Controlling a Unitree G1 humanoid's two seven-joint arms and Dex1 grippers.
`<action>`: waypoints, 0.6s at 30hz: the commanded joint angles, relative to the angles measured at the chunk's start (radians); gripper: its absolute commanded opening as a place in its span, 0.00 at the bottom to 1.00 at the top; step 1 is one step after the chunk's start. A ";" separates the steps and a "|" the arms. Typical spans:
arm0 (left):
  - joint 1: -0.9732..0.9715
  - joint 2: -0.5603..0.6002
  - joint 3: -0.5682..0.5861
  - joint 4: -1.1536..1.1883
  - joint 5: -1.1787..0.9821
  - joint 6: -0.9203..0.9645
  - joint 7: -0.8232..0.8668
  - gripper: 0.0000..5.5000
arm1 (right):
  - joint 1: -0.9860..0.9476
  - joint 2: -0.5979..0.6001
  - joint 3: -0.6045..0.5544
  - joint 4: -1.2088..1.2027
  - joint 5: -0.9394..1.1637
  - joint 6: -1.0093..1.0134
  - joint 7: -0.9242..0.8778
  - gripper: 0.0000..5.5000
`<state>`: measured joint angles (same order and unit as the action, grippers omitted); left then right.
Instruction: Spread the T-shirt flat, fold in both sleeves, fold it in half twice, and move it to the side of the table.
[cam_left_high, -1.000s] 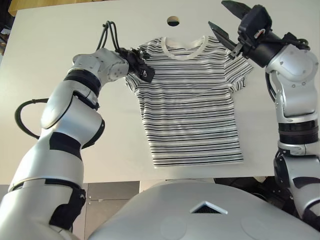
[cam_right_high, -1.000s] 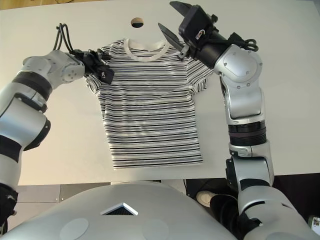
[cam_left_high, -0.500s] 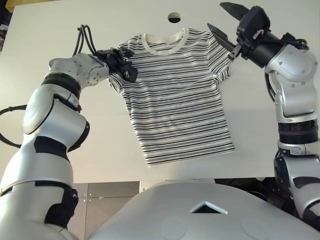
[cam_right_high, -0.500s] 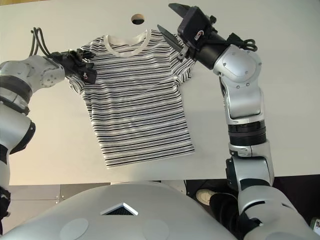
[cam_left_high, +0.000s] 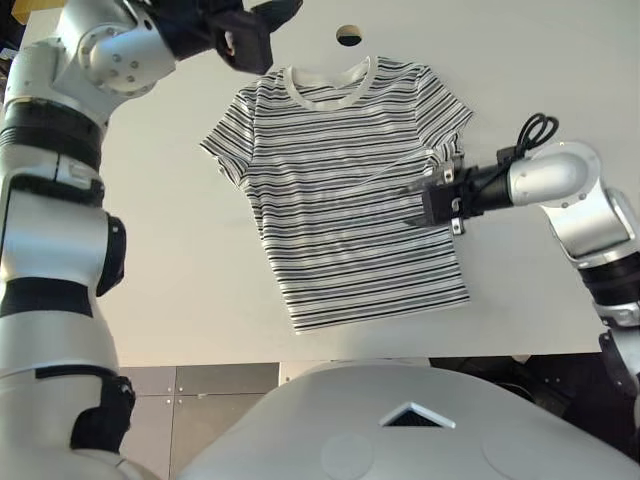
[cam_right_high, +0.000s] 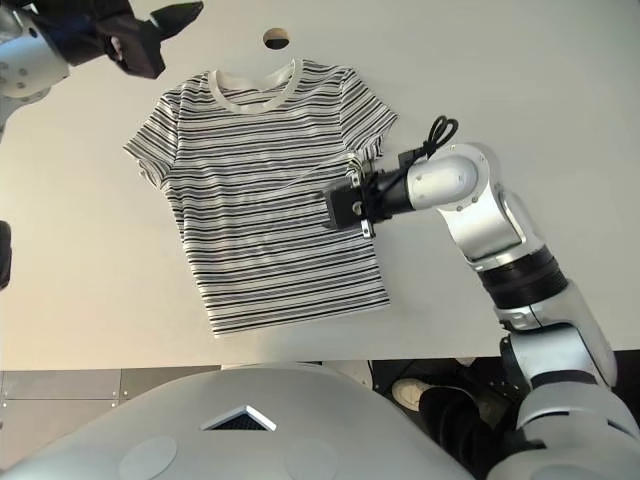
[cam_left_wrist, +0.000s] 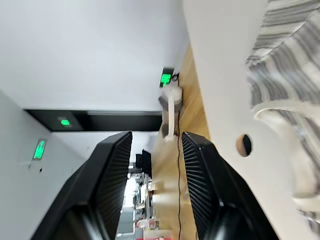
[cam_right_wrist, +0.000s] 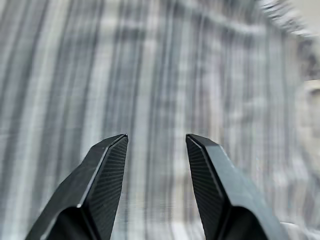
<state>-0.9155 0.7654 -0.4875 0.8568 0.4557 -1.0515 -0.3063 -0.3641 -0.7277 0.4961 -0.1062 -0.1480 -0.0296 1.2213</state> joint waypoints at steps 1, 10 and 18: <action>0.107 0.062 0.051 -0.191 -0.086 0.046 -0.104 0.34 | 0.039 -0.018 0.038 -0.037 -0.040 0.014 0.018 0.39; 0.285 0.105 0.156 -0.500 -0.159 0.187 -0.220 0.34 | 0.093 -0.092 0.140 -0.040 -0.231 0.075 0.061 0.39; 0.347 0.092 0.197 -0.657 -0.170 0.262 -0.278 0.34 | 0.050 -0.205 0.098 -0.092 -0.218 0.142 0.194 0.39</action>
<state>-0.5878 0.8548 -0.3065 0.2220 0.2885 -0.8038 -0.5645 -0.3461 -0.9070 0.5805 -0.2062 -0.3511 0.0769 1.3756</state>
